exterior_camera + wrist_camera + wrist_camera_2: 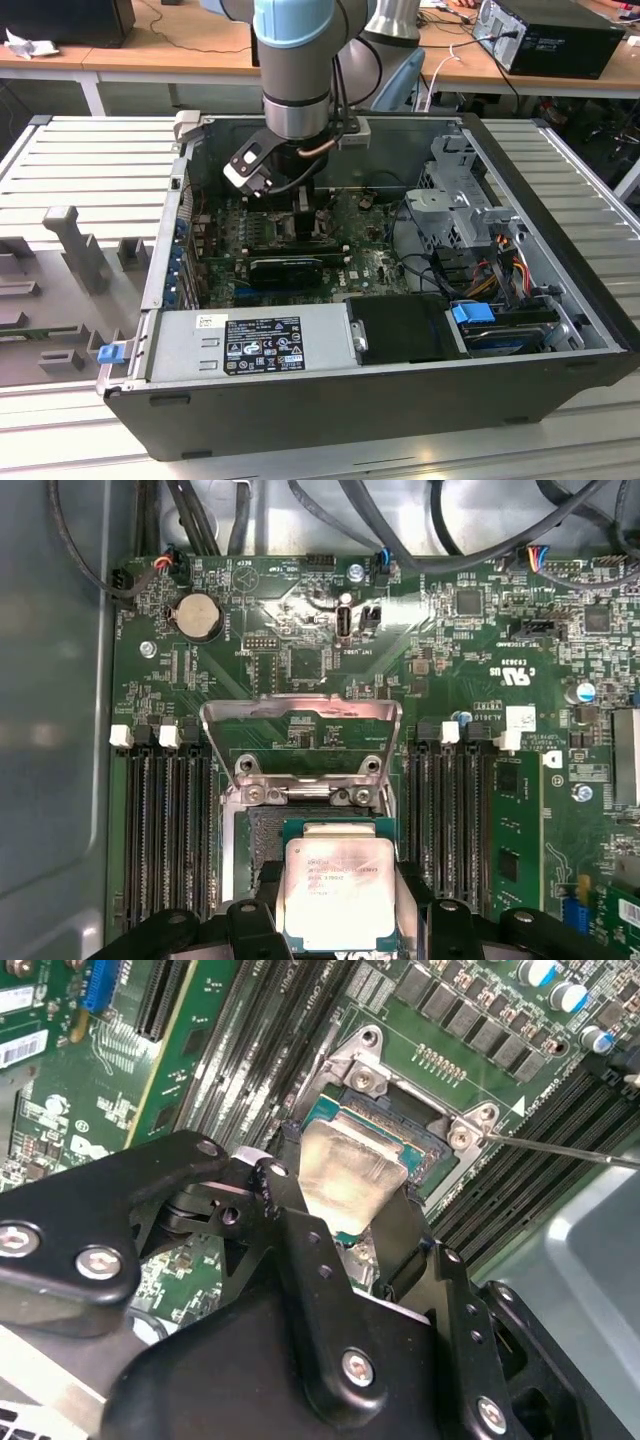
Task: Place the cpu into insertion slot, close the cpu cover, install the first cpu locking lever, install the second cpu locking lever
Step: 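Place the cpu into insertion slot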
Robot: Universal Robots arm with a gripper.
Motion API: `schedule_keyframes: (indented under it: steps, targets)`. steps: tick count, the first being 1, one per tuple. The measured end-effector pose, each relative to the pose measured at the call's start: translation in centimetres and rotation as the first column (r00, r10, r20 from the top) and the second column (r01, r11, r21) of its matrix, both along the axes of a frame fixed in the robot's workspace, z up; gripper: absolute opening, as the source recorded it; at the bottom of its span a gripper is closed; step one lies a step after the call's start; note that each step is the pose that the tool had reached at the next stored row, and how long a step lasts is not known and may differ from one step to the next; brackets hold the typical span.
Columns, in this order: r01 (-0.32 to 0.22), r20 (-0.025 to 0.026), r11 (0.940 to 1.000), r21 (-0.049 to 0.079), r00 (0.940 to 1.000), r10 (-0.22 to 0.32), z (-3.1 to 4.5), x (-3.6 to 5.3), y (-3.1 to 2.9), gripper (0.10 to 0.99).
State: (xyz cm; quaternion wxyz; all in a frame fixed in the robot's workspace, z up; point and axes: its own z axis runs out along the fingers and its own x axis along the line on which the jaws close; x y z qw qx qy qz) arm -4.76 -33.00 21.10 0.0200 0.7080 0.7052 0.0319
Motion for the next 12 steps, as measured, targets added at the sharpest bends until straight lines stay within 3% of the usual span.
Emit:
schedule_keyframes:
  steps: [12]
  targets:
    - [0.010,-0.0003,1.0000,0.000,1.0000,-0.010,-0.78,0.02,1.24,0.529]
